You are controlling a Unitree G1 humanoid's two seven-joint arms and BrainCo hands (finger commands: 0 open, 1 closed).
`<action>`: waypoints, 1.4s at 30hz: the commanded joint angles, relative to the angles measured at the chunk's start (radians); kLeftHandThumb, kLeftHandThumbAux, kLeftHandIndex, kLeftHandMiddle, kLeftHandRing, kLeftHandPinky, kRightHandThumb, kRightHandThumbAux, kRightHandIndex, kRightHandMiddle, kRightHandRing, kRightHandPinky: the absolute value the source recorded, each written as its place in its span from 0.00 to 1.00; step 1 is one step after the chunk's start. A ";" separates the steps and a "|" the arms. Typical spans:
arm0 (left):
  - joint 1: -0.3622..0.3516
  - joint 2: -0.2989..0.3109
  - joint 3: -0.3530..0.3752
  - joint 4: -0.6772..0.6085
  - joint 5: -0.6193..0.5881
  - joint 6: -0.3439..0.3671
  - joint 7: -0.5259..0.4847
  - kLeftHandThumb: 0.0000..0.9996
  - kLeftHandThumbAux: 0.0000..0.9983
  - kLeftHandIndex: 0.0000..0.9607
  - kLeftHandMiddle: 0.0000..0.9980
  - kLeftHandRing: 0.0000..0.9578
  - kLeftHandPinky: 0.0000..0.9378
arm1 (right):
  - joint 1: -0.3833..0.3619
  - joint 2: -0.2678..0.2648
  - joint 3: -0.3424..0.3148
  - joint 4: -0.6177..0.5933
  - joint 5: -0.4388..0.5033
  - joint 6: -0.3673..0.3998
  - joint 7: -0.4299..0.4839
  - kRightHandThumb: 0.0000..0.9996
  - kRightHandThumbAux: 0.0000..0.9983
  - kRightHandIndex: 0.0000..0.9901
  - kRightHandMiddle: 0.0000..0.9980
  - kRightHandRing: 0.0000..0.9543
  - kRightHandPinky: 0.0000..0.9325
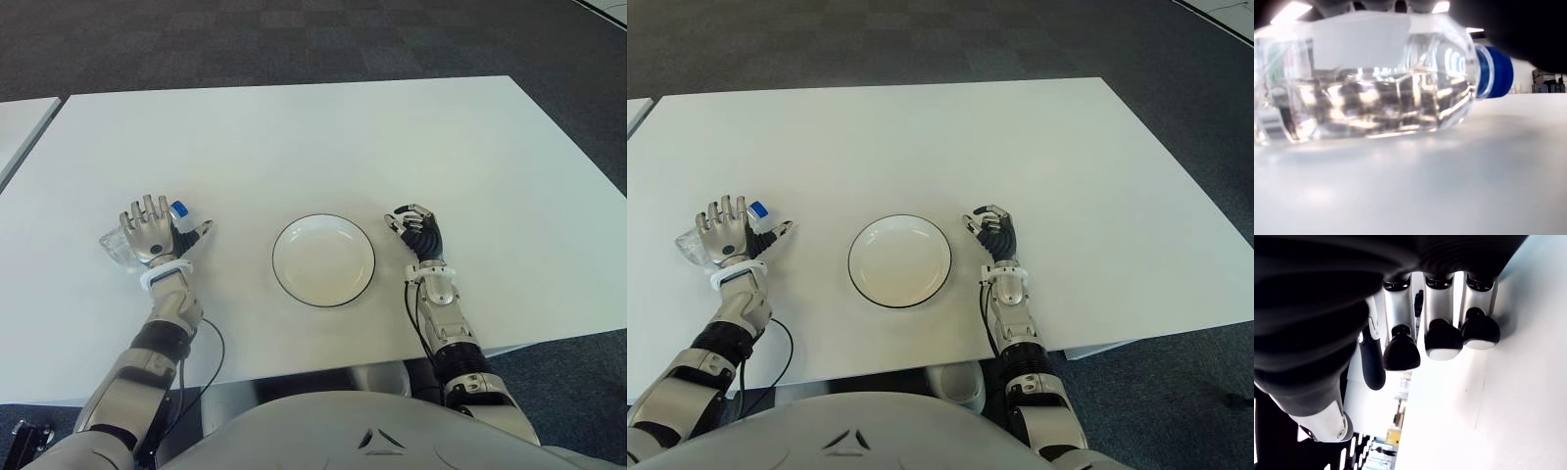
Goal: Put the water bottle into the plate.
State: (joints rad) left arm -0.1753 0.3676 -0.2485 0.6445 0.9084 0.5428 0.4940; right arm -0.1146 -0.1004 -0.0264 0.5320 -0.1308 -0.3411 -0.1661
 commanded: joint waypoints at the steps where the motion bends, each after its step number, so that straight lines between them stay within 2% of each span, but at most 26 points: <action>1: 0.056 -0.015 -0.025 0.074 -0.076 -0.014 -0.137 0.63 0.21 0.00 0.00 0.00 0.00 | 0.022 0.004 -0.004 0.013 0.003 0.024 0.001 0.70 0.73 0.44 0.88 0.91 0.92; 2: 0.051 -0.010 -0.021 0.097 -0.087 -0.030 -0.135 0.64 0.22 0.00 0.00 0.00 0.00 | 0.021 0.003 -0.004 0.015 0.003 0.023 0.002 0.70 0.73 0.44 0.88 0.91 0.92; 8: 0.090 -0.023 0.034 -0.002 -0.159 -0.018 -0.139 0.68 0.32 0.00 0.00 0.00 0.00 | 0.026 0.001 -0.003 0.009 0.004 0.023 0.008 0.70 0.73 0.44 0.88 0.91 0.92; 11: 0.119 -0.046 0.088 -0.046 -0.211 -0.021 -0.113 0.70 0.38 0.00 0.00 0.00 0.06 | 0.027 -0.001 -0.004 0.006 0.005 0.023 0.010 0.70 0.73 0.44 0.88 0.91 0.93; 13: 0.129 -0.054 0.110 -0.059 -0.228 -0.032 -0.092 0.73 0.41 0.01 0.04 0.04 0.12 | 0.028 -0.001 -0.004 0.005 0.006 0.021 0.011 0.70 0.73 0.44 0.88 0.92 0.93; 15: 0.138 -0.057 0.122 -0.068 -0.233 -0.050 -0.070 0.76 0.44 0.05 0.11 0.10 0.19 | 0.029 -0.001 -0.005 0.006 0.007 0.017 0.011 0.70 0.73 0.44 0.89 0.92 0.93; 17: 0.148 -0.052 0.130 -0.075 -0.232 -0.071 -0.051 0.79 0.46 0.14 0.21 0.21 0.28 | 0.029 -0.001 -0.005 0.007 0.007 0.010 0.010 0.70 0.73 0.44 0.89 0.92 0.93; 18: 0.152 -0.037 0.137 -0.061 -0.236 -0.095 -0.043 0.85 0.52 0.21 0.31 0.29 0.34 | 0.029 -0.001 -0.005 0.008 0.006 0.006 0.009 0.70 0.73 0.44 0.89 0.92 0.93; 20: 0.143 -0.010 0.153 -0.003 -0.248 -0.144 -0.033 0.89 0.58 0.29 0.41 0.40 0.44 | 0.029 -0.001 -0.005 0.009 0.006 0.002 0.008 0.70 0.73 0.44 0.88 0.92 0.92; 21: 0.134 -0.001 0.161 0.032 -0.254 -0.167 -0.028 0.91 0.61 0.32 0.44 0.46 0.49 | 0.029 0.000 -0.006 0.009 0.007 0.002 0.009 0.70 0.73 0.44 0.88 0.91 0.92; 24: 0.109 0.005 0.174 0.111 -0.265 -0.212 -0.008 0.93 0.64 0.37 0.47 0.52 0.59 | 0.029 0.000 -0.006 0.008 0.009 0.005 0.012 0.70 0.73 0.44 0.88 0.91 0.92; 27: 0.092 -0.001 0.181 0.164 -0.275 -0.237 0.017 0.94 0.65 0.38 0.49 0.55 0.67 | 0.029 -0.001 -0.006 0.004 0.010 0.012 0.014 0.70 0.73 0.44 0.88 0.91 0.92; 33: 0.065 -0.014 0.193 0.229 -0.289 -0.269 0.065 0.95 0.65 0.39 0.51 0.56 0.76 | 0.030 0.000 -0.006 -0.004 0.006 0.033 0.008 0.70 0.73 0.44 0.87 0.91 0.92; 42: 0.071 -0.050 0.202 0.179 -0.305 -0.264 0.131 0.95 0.65 0.39 0.51 0.55 0.81 | 0.031 0.001 -0.006 -0.009 0.003 0.037 0.002 0.70 0.73 0.44 0.88 0.91 0.93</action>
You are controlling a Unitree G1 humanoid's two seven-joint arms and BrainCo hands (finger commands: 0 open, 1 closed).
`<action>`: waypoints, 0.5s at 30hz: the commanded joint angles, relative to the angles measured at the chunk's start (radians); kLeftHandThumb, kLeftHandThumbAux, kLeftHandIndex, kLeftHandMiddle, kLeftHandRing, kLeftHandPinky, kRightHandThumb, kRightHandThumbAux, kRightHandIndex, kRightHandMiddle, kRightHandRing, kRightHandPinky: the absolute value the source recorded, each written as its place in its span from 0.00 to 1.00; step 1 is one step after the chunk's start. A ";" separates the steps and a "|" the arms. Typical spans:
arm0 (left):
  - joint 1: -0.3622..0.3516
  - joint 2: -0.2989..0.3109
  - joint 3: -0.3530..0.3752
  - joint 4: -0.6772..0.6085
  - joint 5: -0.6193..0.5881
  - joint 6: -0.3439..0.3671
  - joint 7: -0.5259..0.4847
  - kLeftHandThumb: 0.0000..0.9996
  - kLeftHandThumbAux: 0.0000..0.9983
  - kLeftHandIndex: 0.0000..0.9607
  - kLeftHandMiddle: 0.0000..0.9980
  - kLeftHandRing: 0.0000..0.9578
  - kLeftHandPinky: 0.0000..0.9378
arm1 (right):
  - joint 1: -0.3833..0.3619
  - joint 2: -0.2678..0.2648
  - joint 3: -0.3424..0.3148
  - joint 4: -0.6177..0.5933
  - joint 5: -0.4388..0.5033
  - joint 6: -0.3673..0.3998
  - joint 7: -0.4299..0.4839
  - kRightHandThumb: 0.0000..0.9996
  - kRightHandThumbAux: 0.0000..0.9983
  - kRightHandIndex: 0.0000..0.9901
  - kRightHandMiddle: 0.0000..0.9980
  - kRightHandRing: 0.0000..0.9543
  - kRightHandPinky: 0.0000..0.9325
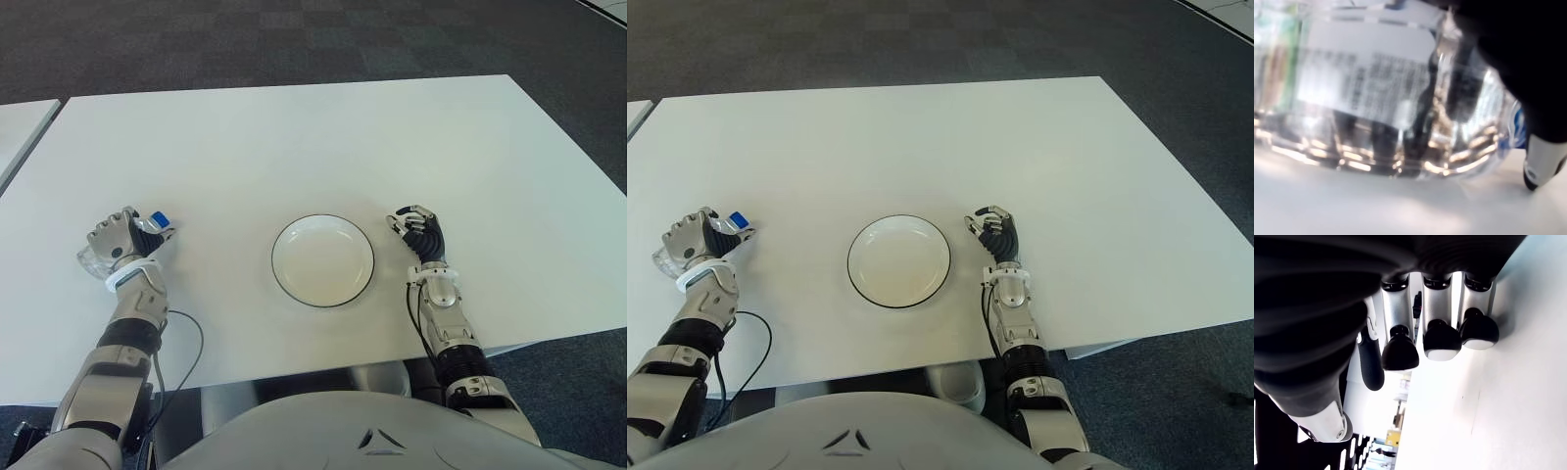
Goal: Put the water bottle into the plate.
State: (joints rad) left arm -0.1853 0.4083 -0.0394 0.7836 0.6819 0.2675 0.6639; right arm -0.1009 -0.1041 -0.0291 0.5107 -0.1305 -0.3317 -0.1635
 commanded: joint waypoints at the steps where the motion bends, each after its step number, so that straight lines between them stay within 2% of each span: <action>1: 0.083 -0.093 -0.004 0.035 -0.083 0.008 -0.033 0.95 0.65 0.39 0.51 0.55 0.81 | 0.017 0.004 -0.003 0.013 0.002 0.024 0.000 0.70 0.73 0.44 0.88 0.91 0.93; 15: 0.095 -0.102 0.028 0.012 -0.113 -0.036 -0.013 0.95 0.65 0.39 0.50 0.55 0.86 | 0.017 0.004 -0.004 0.015 0.006 0.017 0.004 0.70 0.73 0.44 0.88 0.92 0.92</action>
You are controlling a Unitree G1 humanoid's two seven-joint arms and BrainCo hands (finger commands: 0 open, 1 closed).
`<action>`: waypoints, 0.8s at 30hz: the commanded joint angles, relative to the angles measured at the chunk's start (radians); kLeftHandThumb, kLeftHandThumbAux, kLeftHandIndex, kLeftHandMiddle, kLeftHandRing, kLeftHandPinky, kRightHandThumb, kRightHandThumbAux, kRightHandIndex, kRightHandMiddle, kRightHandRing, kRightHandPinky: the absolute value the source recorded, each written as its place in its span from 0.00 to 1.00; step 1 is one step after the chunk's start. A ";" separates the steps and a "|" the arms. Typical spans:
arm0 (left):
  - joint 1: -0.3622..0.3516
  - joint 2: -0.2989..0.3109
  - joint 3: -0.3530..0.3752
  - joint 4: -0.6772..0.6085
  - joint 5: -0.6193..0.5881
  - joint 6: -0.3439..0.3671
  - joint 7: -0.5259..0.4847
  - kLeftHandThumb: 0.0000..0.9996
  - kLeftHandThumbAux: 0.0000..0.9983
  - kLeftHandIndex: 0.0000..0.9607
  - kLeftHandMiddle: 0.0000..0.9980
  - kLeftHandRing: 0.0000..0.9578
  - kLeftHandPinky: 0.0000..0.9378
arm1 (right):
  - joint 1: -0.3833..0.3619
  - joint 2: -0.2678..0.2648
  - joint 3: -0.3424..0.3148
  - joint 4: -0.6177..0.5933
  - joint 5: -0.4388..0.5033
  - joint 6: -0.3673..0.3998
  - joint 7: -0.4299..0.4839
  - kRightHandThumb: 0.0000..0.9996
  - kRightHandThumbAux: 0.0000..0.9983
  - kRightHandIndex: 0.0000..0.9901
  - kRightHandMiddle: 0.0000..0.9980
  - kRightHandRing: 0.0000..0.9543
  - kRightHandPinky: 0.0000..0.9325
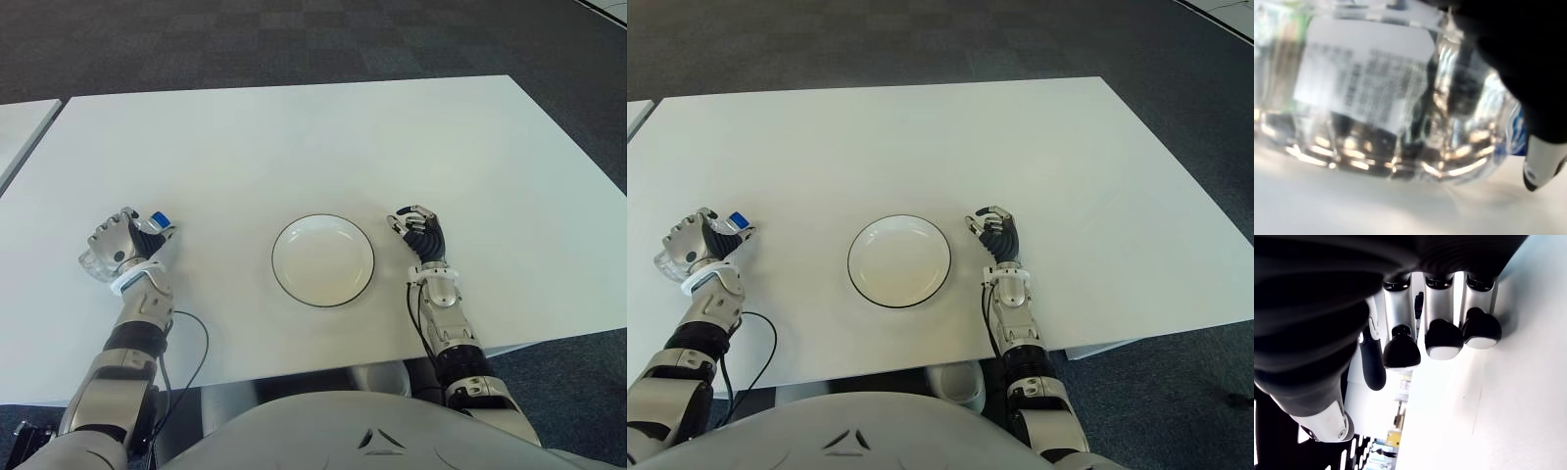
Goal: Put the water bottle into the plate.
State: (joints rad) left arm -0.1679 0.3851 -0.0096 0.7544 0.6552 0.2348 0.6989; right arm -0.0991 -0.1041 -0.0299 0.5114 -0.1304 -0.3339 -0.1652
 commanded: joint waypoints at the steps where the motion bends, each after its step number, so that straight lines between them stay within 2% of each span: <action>1: 0.079 -0.081 0.001 0.039 -0.089 -0.006 -0.048 0.95 0.65 0.39 0.50 0.55 0.86 | 0.016 0.004 -0.003 0.013 0.006 0.022 0.006 0.70 0.73 0.44 0.88 0.91 0.92; 24: 0.096 -0.096 0.033 -0.010 -0.125 -0.066 -0.052 0.95 0.65 0.39 0.50 0.55 0.89 | 0.013 0.006 -0.001 0.017 0.000 0.035 0.002 0.70 0.73 0.44 0.87 0.91 0.92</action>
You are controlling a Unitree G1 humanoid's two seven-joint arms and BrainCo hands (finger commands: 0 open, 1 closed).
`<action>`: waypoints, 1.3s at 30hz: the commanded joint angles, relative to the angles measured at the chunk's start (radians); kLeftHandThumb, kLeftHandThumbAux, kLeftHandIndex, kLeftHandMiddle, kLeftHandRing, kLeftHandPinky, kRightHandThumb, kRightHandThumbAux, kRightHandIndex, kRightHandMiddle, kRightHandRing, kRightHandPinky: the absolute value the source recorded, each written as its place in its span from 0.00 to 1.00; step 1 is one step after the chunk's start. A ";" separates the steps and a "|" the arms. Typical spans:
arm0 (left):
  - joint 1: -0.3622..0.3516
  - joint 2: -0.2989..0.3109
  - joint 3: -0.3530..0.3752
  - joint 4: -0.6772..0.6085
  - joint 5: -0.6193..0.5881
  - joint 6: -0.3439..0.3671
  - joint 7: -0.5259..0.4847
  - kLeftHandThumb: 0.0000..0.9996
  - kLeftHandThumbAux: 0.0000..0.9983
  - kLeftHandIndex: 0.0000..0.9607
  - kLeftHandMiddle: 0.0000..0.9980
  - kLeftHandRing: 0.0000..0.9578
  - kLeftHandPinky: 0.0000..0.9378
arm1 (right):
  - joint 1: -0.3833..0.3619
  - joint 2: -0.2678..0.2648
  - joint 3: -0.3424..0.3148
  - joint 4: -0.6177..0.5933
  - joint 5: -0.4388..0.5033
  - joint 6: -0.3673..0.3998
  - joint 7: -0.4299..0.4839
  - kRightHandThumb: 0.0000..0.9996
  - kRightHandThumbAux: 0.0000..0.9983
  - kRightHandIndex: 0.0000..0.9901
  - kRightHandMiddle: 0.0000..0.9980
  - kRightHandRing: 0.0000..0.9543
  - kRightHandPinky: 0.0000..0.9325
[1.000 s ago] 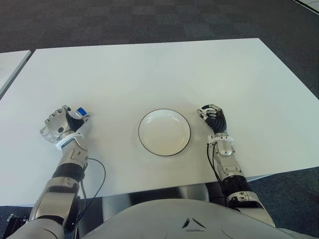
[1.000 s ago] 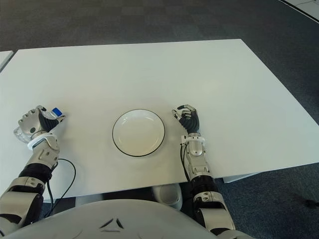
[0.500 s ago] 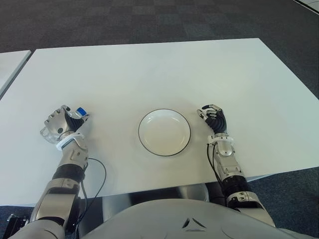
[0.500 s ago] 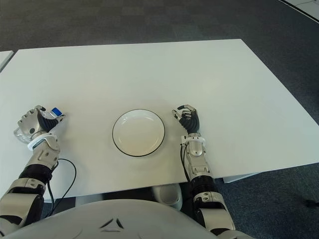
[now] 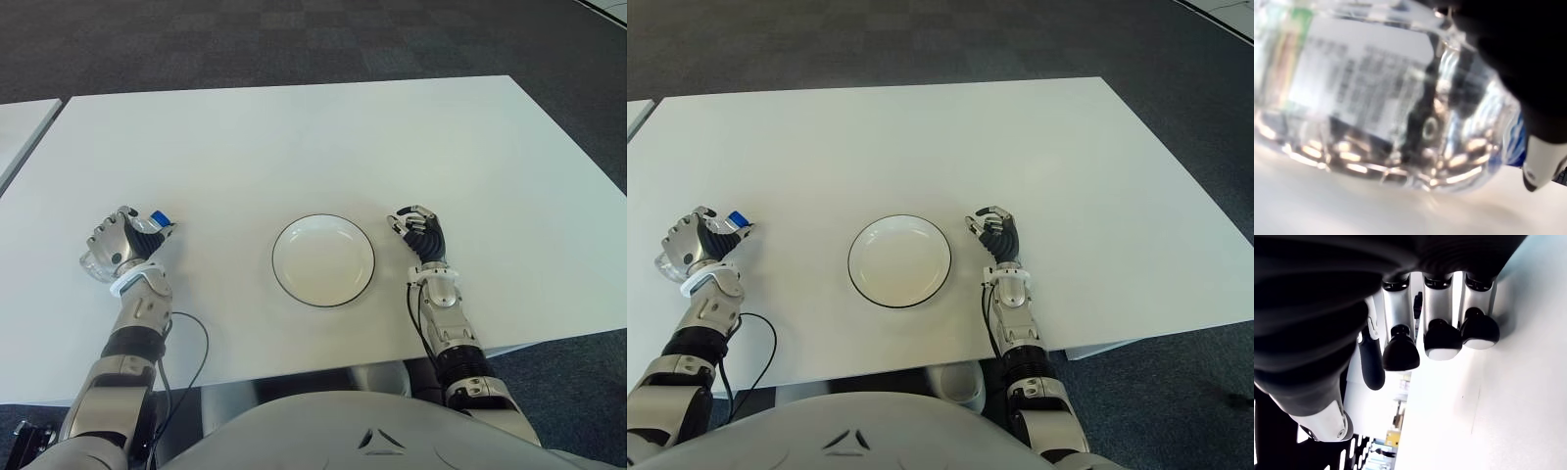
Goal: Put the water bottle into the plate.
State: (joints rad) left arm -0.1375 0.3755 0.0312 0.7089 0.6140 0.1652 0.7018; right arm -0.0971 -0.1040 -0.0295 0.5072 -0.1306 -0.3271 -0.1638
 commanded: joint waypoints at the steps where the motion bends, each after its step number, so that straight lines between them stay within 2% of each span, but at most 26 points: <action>1: 0.067 -0.087 -0.009 0.030 -0.084 0.005 -0.056 0.95 0.65 0.39 0.50 0.55 0.89 | 0.011 0.006 -0.001 0.022 0.000 0.028 -0.001 0.70 0.73 0.44 0.87 0.91 0.92; 7: 0.077 -0.093 -0.009 -0.005 -0.087 0.005 -0.060 0.95 0.65 0.40 0.50 0.55 0.90 | 0.009 0.006 -0.001 0.026 -0.001 0.029 -0.006 0.70 0.73 0.44 0.87 0.91 0.92; 11: 0.098 -0.100 -0.012 -0.078 -0.083 0.019 -0.069 0.95 0.65 0.40 0.50 0.55 0.90 | 0.008 0.008 -0.001 0.025 -0.003 0.035 -0.011 0.70 0.73 0.44 0.87 0.91 0.93; 15: 0.132 -0.104 -0.025 -0.195 -0.063 0.068 -0.099 0.95 0.65 0.40 0.50 0.55 0.88 | 0.007 0.008 0.000 0.023 -0.005 0.045 -0.014 0.70 0.73 0.44 0.87 0.91 0.92; 25: 0.160 -0.093 -0.066 -0.270 -0.024 0.082 -0.096 0.95 0.65 0.40 0.50 0.55 0.85 | 0.011 0.006 0.005 0.013 -0.006 0.045 -0.017 0.70 0.73 0.44 0.86 0.90 0.92; 29: 0.215 -0.117 -0.101 -0.482 0.029 0.156 -0.109 0.95 0.65 0.40 0.50 0.55 0.84 | 0.006 0.003 0.006 0.028 -0.004 0.028 -0.011 0.70 0.73 0.44 0.87 0.90 0.93; 39: 0.241 -0.107 -0.114 -0.610 0.078 0.170 -0.135 0.95 0.65 0.40 0.50 0.54 0.83 | 0.000 -0.004 0.009 0.045 -0.006 0.008 -0.009 0.70 0.73 0.44 0.87 0.90 0.92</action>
State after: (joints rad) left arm 0.0902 0.2663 -0.0735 0.1234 0.6805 0.3230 0.5951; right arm -0.1103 -0.1077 -0.0223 0.5273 -0.1329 -0.3290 -0.1795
